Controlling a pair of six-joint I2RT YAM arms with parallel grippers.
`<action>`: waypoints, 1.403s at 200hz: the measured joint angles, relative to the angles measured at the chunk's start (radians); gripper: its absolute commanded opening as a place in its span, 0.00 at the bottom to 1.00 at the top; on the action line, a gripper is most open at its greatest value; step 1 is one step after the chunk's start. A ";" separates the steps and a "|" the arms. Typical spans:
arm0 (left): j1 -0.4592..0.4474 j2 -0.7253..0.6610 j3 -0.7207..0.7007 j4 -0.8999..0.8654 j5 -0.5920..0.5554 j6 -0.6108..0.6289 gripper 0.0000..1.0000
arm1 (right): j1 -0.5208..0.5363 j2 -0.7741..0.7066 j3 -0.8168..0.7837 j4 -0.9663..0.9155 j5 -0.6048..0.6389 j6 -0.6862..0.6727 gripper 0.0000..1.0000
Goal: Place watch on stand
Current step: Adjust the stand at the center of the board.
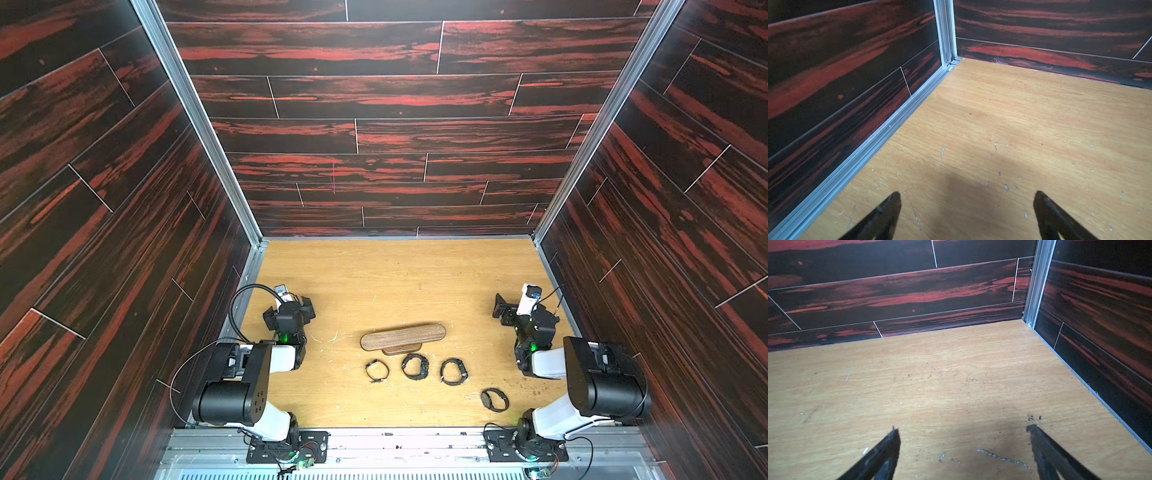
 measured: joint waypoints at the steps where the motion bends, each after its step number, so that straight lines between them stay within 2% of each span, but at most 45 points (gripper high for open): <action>1: 0.000 0.000 0.000 0.000 0.000 0.000 1.00 | 0.000 0.000 0.000 0.000 0.000 0.000 0.98; 202: 0.000 0.000 0.000 0.000 0.002 0.004 1.00 | 0.000 -0.001 0.000 -0.006 -0.011 0.000 0.98; 224: 0.000 -0.011 0.002 -0.027 0.008 0.009 1.00 | 0.002 -0.044 0.035 -0.123 -0.007 -0.001 0.98; 245: 0.000 -0.055 0.036 -0.128 0.006 0.011 1.00 | 0.004 -0.106 0.141 -0.290 0.022 0.005 0.98; 280: -0.011 -0.142 0.139 -0.285 -0.057 -0.004 1.00 | 0.050 -0.160 0.294 -0.519 0.130 0.047 0.98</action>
